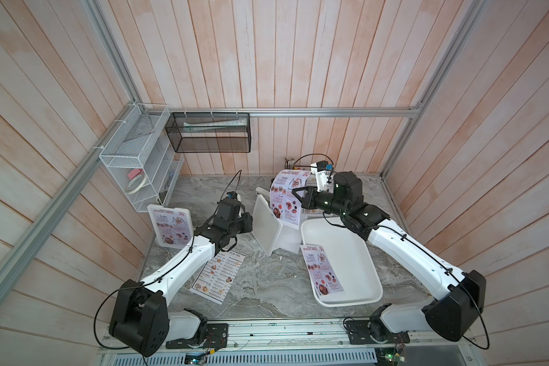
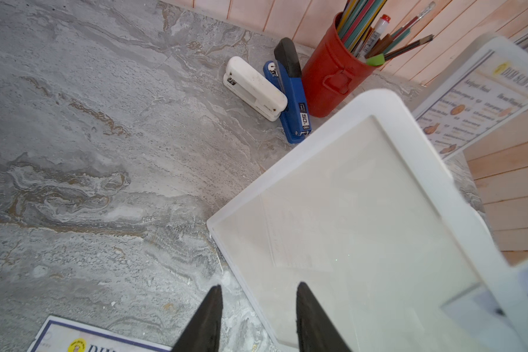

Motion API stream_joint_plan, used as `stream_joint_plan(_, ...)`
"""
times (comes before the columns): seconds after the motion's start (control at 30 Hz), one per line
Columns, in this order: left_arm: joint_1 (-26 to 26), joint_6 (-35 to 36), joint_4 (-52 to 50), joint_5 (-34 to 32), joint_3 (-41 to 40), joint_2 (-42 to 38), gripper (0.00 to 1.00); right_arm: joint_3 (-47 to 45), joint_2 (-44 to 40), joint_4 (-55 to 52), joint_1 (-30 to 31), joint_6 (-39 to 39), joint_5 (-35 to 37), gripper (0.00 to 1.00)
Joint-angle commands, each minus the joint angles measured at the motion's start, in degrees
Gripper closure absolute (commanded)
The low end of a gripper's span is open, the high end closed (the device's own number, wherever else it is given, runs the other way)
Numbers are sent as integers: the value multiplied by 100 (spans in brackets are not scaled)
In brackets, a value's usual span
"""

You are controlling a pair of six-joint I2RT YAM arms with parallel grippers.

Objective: Replace the menus in the menu holders
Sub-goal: Insert the menu into the menu holder.

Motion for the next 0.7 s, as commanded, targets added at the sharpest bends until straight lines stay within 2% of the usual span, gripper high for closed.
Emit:
stream_joint_plan(0.0,-74,86,-192,-141,230,-132,58,67,78,242,-16,-153,-80,100)
stream_joint_plan(0.4,-93,-160,-438,-184,282,-319,56,49,391,734,102,-439,9,100)
stream_joint_plan(0.67,-78,-258,-486,-177,208,-295,55,16,541,1019,295,-728,354,100)
